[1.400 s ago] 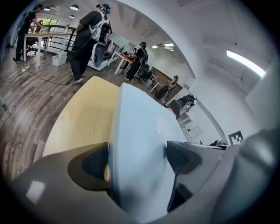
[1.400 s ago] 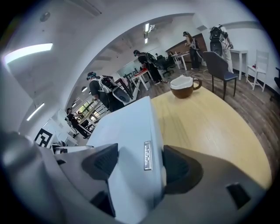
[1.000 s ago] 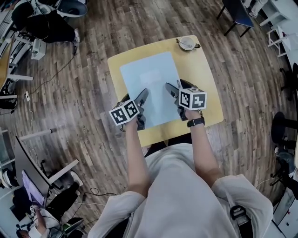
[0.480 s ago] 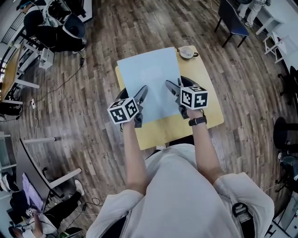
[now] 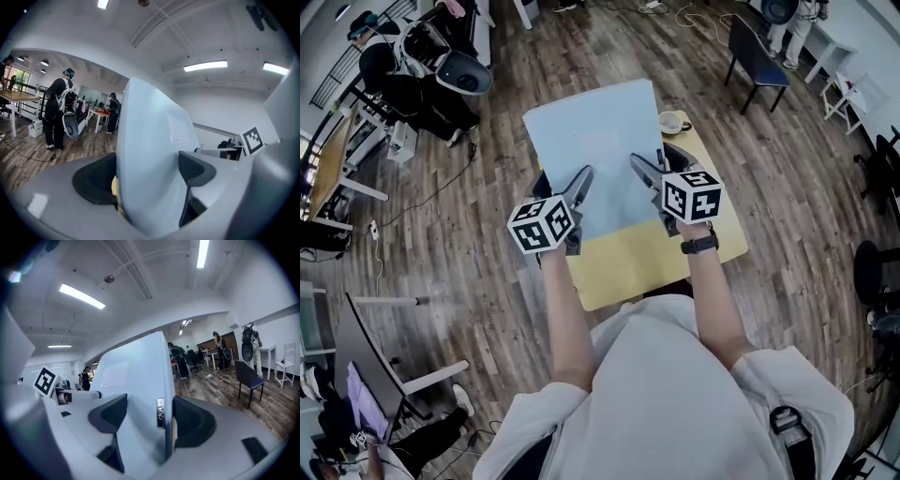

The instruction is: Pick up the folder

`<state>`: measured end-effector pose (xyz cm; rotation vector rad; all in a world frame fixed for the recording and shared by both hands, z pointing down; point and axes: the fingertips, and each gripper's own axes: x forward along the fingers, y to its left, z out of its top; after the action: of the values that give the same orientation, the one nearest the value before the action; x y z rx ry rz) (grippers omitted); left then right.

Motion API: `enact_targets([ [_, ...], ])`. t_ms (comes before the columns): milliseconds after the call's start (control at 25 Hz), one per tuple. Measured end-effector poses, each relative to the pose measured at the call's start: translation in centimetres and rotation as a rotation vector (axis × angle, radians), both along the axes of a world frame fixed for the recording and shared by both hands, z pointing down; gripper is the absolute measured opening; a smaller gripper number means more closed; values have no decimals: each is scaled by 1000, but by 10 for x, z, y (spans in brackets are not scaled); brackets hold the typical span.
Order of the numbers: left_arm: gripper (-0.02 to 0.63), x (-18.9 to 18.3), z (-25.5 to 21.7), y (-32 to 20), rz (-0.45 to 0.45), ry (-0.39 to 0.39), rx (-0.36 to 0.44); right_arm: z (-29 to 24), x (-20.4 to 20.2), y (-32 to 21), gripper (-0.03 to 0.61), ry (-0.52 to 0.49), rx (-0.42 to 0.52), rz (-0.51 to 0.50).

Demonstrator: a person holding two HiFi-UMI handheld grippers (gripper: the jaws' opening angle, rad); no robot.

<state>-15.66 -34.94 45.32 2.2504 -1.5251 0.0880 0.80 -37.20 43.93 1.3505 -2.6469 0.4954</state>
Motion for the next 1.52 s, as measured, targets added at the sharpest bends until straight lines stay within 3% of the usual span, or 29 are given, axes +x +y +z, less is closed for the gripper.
enact_targets([
  [320,426,-2,-53,17,7,-19,130,-54,-1,21,325,6,132,13],
  [760,426,1,-94,31,7,-25,234,-97,2,40,321,1,261,64],
  [1120,426,6,-99,33,19,-39,240,-101,7,44,318,2,275,65],
  [1520,428,13,-82,25,43,-36,180,-85,13,38,318,28,234,79],
])
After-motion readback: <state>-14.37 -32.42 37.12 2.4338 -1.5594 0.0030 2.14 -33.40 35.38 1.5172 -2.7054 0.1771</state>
